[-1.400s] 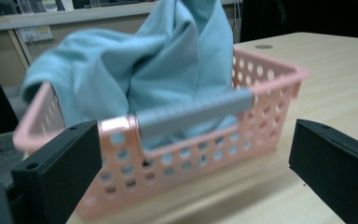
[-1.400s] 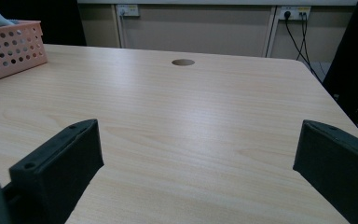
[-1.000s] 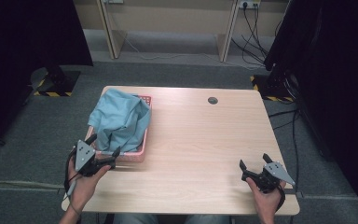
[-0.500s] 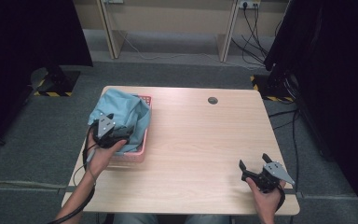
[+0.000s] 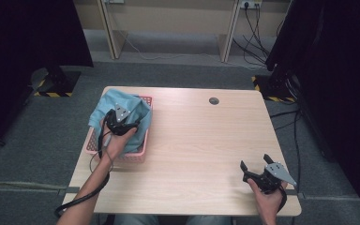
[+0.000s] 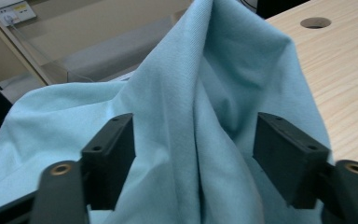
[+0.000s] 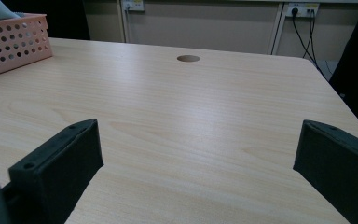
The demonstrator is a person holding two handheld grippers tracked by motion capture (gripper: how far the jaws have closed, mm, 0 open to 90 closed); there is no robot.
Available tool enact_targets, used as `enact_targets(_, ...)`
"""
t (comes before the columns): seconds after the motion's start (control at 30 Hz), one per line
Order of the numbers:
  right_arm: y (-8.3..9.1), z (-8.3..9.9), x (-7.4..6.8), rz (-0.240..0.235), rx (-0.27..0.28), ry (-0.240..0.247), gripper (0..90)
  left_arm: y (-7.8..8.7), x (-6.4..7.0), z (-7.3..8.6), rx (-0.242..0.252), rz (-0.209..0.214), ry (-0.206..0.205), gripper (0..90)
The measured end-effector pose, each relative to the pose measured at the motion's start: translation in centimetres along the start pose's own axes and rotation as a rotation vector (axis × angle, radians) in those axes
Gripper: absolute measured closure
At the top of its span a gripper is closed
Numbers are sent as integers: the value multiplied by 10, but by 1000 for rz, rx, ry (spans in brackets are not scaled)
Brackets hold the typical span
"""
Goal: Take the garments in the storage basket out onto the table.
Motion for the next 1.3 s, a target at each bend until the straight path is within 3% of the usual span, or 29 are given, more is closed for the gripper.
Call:
enact_targets(0.13, 0, 0, 0, 0, 0, 0, 8, -5, 0, 0, -25, -17, -18, 398)
enact_targets(0.27, 0, 0, 0, 0, -1, 3, 8, -11, -2, 2, -44, -17, 4, 563)
enact_targets(0.3, 0, 0, 0, -1, 0, 0, 8, -11, -1, 2, -41, -9, 8, 563)
enact_targets(0.4, 0, 0, 0, -4, 2, -6, 8, -11, -1, 1, -31, -3, 16, 768)
enact_targets(0.43, 0, 0, 1, -8, 4, -13, 8, -7, -5, -2, 19, 20, 78, 768)
enact_targets(0.47, 0, 0, 1, -8, 4, -13, 8, -7, -5, -2, 19, 20, 78, 843)
enact_targets(0.5, 1, 0, 1, -8, 7, -14, 8, -7, -5, -2, 19, 20, 78, 843)
enact_targets(0.53, 1, 0, 1, -8, 7, -14, 8, 0, -9, -6, 90, 38, 113, 843)
enact_targets(0.57, 1, 0, 1, -8, 7, -14, 8, 0, -9, -6, 90, 38, 113, 850)
enact_targets(0.6, 0, 0, 1, -7, 5, -8, 9, 10, -12, -11, 171, 90, 181, 850)
enact_targets(0.67, 0, 0, 1, -6, 3, -8, 9, 10, -12, -11, 171, 90, 181, 852)
enact_targets(0.7, 0, 0, 1, -6, 3, -8, 9, 20, -17, -17, 257, 153, 249, 852)
enact_targets(0.77, 0, 0, 1, -7, 4, -9, 9, 20, -17, -17, 257, 153, 249, 852)
enact_targets(0.8, 0, 0, 1, -7, 4, -9, 9, 33, -24, -23, 350, 224, 333, 852)
enact_targets(0.83, 0, 0, 1, -7, 4, -9, 9, 33, -24, -23, 350, 224, 333, 852)
enact_targets(0.87, 0, 0, 1, -6, 4, -10, 9, 43, -27, -29, 421, 306, 401, 852)
enact_targets(0.93, 0, 0, 1, -5, 1, -9, 9, 43, -27, -29, 421, 306, 401, 853)
enact_targets(0.97, 0, 0, 1, -5, 1, -9, 9, 52, -30, -36, 484, 377, 479, 853)
enact_targets(1.03, 0, 0, 1, -6, 1, -8, 10, 52, -30, -36, 484, 377, 479, 852)
enact_targets(1.07, 0, 0, 1, -6, 1, -8, 10, 61, -31, -43, 537, 426, 530, 852)
enact_targets(1.1, 0, 0, 1, -6, 1, -8, 10, 61, -31, -43, 537, 426, 530, 852)
enact_targets(1.13, 0, 0, 1, -7, 4, -11, 10, 68, -29, -50, 566, 453, 543, 852)
enact_targets(1.2, 0, 0, 1, -9, 4, -13, 10, 75, -26, -57, 589, 453, 521, 852)
enact_targets(1.27, 1, 0, 1, -9, 5, -13, 10, 75, -26, -57, 589, 453, 521, 852)
enact_targets(1.3, 1, 0, 1, -9, 5, -13, 10, 80, -24, -63, 610, 474, 537, 852)
Point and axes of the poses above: each handheld gripper's, and its own axes: y roughly backward along the jaws, z roughly out of its underside, x roughly to its right, the point moved 6 cm from there along -y, roughly forward along the jaws, and after that the axes turned 14 degrees about -x, right-handed, at the moved point
